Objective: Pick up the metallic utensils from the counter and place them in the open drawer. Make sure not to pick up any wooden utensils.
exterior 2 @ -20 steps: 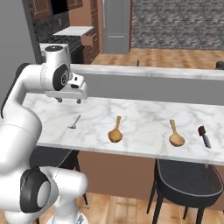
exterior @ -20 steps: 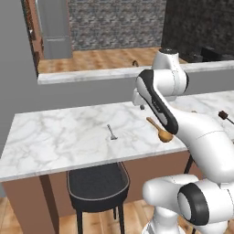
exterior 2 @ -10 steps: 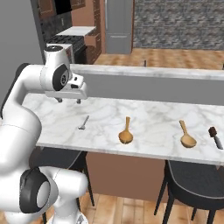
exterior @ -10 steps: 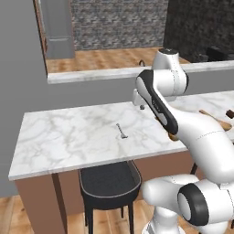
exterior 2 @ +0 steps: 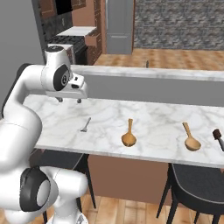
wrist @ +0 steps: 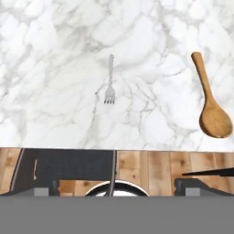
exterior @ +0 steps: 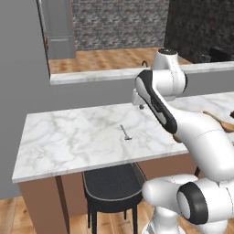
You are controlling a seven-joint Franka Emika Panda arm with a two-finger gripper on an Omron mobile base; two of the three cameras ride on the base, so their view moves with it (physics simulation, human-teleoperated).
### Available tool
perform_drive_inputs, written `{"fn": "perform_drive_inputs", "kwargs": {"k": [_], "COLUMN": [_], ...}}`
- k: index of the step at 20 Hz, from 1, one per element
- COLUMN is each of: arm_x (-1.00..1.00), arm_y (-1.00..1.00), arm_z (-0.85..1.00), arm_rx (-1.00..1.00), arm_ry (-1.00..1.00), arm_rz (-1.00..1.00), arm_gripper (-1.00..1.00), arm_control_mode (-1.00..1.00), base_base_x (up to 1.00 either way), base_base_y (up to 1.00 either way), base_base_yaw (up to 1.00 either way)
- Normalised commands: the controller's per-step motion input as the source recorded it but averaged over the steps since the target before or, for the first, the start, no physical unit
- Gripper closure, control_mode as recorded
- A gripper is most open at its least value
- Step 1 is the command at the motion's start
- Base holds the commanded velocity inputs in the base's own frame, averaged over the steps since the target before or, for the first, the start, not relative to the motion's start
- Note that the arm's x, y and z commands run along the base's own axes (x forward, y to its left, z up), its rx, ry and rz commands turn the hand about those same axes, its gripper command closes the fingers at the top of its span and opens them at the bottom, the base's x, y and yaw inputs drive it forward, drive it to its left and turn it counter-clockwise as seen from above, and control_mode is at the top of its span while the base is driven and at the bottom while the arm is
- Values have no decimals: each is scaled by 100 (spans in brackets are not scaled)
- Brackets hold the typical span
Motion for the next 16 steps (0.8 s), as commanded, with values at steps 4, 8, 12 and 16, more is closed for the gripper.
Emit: {"fn": "perform_drive_inputs", "kwargs": {"k": [4, 8, 12, 16], "arm_x": [66, 83, 84, 71], "arm_y": [2, 3, 10, 40], "arm_z": [-5, -27, -26, -58], "arm_rx": [0, 0, 0, 0], "arm_ry": [0, 3, 2, 5], "arm_rz": [0, 0, 3, 1], "arm_gripper": [-100, -100, -100, -100], "arm_control_mode": [-100, -100, -100, -100], "base_base_x": [0, 0, 0, 0], "base_base_y": [0, 0, 0, 0], "base_base_yaw": [0, 0, 0, 0]}}
